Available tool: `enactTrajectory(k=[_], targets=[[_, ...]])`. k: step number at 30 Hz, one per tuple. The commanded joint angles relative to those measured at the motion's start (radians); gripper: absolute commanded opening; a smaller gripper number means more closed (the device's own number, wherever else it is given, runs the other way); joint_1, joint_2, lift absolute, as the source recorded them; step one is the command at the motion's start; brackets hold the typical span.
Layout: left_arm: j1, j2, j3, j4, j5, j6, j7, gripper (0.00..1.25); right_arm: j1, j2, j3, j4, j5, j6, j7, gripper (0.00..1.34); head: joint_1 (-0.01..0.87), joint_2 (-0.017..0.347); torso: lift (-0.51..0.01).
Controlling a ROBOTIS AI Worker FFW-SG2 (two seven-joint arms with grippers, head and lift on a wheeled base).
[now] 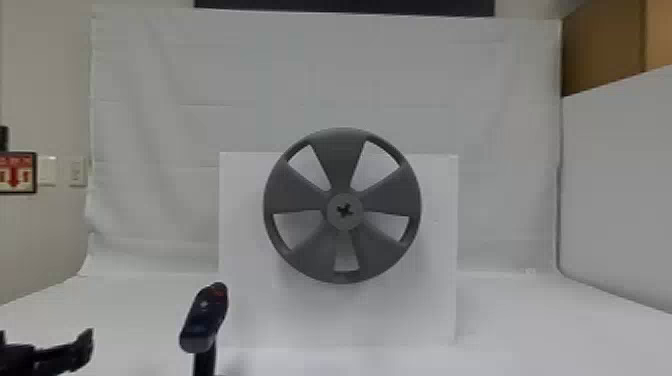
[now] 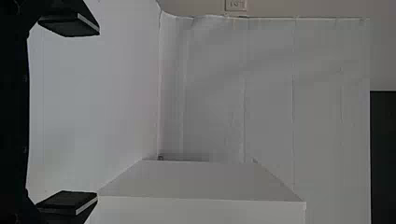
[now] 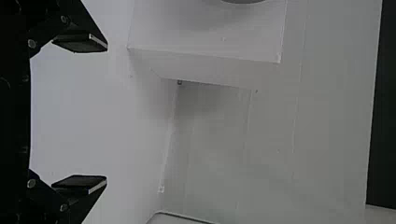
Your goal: Grasp the drill and bring into the middle of wheel
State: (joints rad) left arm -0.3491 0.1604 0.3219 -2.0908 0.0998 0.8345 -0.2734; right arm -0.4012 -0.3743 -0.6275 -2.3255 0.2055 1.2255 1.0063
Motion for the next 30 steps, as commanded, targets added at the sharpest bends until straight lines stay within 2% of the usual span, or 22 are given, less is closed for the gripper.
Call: enactTrajectory(k=[1, 30], targets=[[0.001, 0.001, -0.001, 0.0, -0.002, 0.0, -0.004, 1.2, 0.001, -0.002, 0.0, 0.0, 0.0, 0.0, 0.0, 1.06, 0.0, 0.0, -0.406], [-0.001, 0.001, -0.006, 0.0, -0.012, 0.002, -0.004, 1.19, 0.001, -0.008, 0.008, 0.0, 0.002, 0.0, 0.0, 1.06, 0.0, 0.0, -0.406]])
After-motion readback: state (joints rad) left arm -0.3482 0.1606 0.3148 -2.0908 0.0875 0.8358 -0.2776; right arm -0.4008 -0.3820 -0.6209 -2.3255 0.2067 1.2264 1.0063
